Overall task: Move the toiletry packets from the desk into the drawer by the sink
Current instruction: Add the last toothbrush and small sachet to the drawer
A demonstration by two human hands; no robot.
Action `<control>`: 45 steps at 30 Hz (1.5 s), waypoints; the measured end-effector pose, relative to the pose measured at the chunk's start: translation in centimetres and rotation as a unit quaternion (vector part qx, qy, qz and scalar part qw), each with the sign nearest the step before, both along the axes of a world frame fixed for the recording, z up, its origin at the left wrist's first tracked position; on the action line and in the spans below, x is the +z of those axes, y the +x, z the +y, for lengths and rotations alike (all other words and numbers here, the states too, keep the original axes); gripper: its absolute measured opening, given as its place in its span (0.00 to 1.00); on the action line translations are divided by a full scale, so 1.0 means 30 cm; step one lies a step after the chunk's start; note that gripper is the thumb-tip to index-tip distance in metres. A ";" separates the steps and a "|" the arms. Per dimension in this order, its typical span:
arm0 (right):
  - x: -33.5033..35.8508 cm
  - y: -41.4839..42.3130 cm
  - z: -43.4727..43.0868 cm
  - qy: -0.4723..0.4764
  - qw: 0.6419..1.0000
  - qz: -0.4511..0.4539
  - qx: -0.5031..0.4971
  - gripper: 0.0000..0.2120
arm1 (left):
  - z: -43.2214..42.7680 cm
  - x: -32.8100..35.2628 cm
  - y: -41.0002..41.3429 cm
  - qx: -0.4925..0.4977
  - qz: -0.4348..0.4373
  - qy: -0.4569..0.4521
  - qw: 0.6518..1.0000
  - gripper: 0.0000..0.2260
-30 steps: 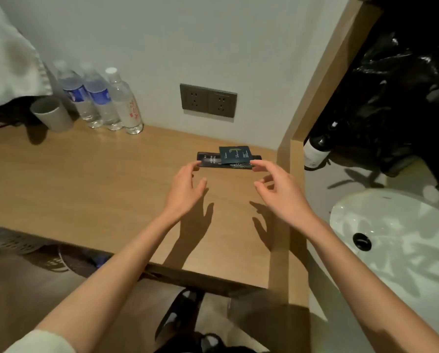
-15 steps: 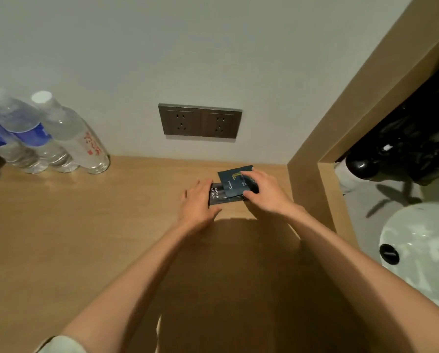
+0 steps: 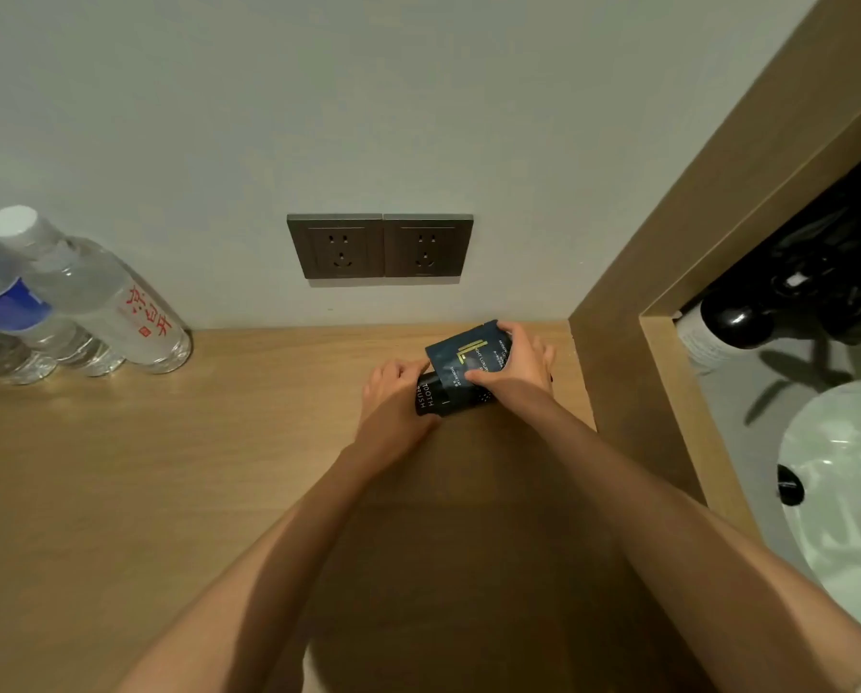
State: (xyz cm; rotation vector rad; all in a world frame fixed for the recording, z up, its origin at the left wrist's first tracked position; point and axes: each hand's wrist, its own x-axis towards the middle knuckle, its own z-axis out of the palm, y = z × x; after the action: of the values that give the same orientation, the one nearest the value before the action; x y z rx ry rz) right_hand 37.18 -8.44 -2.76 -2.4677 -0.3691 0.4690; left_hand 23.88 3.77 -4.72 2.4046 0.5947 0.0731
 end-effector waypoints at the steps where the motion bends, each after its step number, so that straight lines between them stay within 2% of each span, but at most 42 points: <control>1: 0.007 0.002 0.000 0.010 1.000 -0.004 -0.012 0.38 | 0.000 0.005 0.002 -0.005 -0.004 -0.016 1.000 0.33; 7: 0.083 -0.010 -0.039 0.155 0.986 0.032 -0.047 0.26 | -0.008 0.028 -0.001 -0.019 0.058 -0.041 0.997 0.28; 11: 0.182 -0.053 -0.093 0.166 0.985 0.003 -0.036 0.11 | -0.015 0.069 -0.055 -0.002 0.086 -0.077 0.993 0.24; 13: 0.252 -0.091 -0.140 0.187 0.981 -0.014 -0.043 0.07 | -0.036 0.107 -0.100 0.024 0.073 -0.107 0.991 0.24; 19: 0.485 -0.270 -0.363 0.319 0.943 -0.022 -0.089 0.08 | -0.158 0.268 -0.253 0.056 -0.021 -0.190 0.980 0.25; 23: 0.600 -0.391 -0.562 0.360 0.923 -0.036 -0.131 0.09 | -0.288 0.375 -0.345 0.041 -0.096 -0.243 0.965 0.26; 31: 0.658 -0.602 -1.010 0.390 0.871 -0.063 -0.291 0.10 | -0.626 0.510 -0.387 -0.086 -0.122 -0.275 0.950 0.25; 38: 0.688 -0.816 -1.463 0.397 0.826 -0.108 -0.384 0.09 | -1.025 0.582 -0.388 -0.177 -0.132 -0.267 0.938 0.28; 45: 0.725 -0.988 -1.942 0.374 0.819 -0.145 -0.409 0.08 | -1.544 0.604 -0.426 -0.208 -0.157 -0.273 0.926 0.27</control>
State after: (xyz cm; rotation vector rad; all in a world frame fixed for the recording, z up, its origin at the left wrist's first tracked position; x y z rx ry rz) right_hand 7.54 -66.69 19.00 -1.6672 0.3571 -0.3725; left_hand 11.09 -42.54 13.39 1.8672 -0.0566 0.0925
